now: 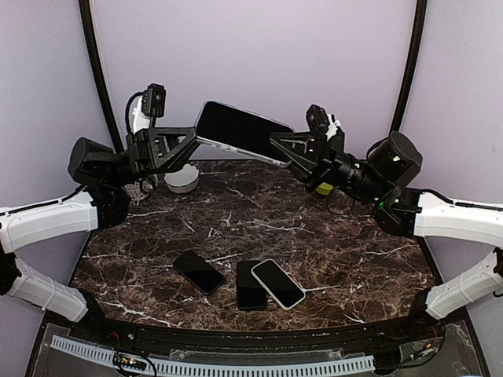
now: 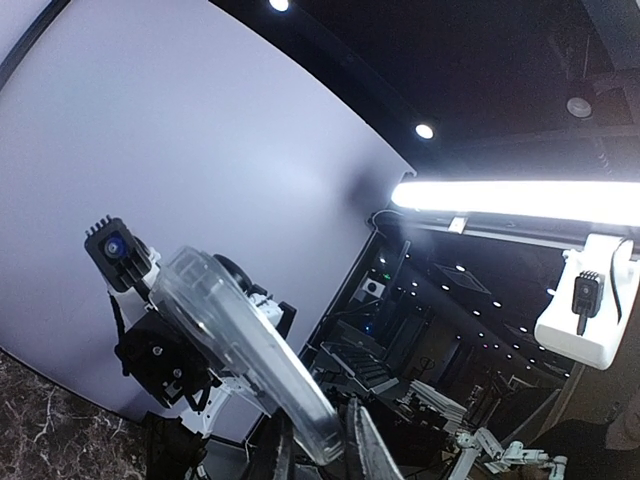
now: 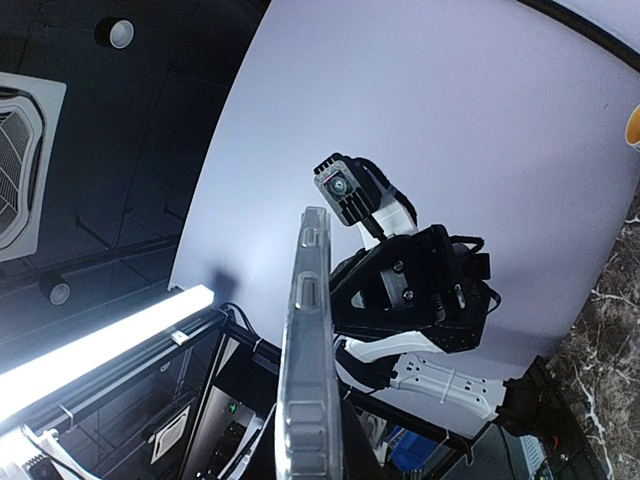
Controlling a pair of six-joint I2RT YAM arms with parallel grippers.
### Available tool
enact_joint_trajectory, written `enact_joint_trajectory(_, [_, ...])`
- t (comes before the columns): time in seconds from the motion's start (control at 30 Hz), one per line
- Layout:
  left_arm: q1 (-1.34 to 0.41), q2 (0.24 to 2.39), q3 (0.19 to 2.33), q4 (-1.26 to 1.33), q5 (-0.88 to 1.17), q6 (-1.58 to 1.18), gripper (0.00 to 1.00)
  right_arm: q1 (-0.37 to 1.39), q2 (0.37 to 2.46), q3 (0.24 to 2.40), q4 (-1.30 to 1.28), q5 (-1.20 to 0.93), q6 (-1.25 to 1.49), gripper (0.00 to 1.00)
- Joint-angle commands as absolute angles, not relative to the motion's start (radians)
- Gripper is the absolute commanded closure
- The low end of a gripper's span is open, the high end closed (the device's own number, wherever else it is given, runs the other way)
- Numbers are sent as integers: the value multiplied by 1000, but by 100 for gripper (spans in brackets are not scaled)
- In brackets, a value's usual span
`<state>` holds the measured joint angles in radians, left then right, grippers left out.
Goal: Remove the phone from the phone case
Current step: Remove the phone from the bottom left corner of the phone case, then adjust the phone case on the phone.
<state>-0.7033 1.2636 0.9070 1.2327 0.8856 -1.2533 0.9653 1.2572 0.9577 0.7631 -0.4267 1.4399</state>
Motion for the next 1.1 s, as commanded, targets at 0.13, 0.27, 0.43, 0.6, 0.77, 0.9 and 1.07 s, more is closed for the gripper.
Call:
enact_joint_trajectory(0.13, [-712, 1252, 900, 1356, 932, -1183, 85, 960, 1261, 1004, 866, -419, 1636, 100])
enact_joint_trajectory(0.27, [-704, 1252, 887, 1357, 925, -1175, 86, 960, 1261, 1010, 871, -429, 1673, 100])
enact_joint_trajectory(0.43, [-697, 1247, 869, 1302, 911, -1143, 86, 957, 1242, 1018, 809, -430, 1654, 100])
enact_joint_trajectory(0.6, [-696, 1235, 859, 1250, 887, -1119, 75, 946, 1234, 1013, 775, -440, 1596, 100])
enact_joint_trajectory(0.77, [-695, 1180, 852, 1015, 816, -1036, 56, 939, 1223, 992, 735, -442, 1531, 100])
enact_joint_trajectory(0.9, [-693, 1111, 818, 877, 761, -958, 45, 920, 1202, 969, 711, -443, 1508, 100])
enact_joint_trajectory(1.07, [-680, 1036, 759, 749, 727, -918, 31, 891, 1167, 939, 681, -449, 1479, 100])
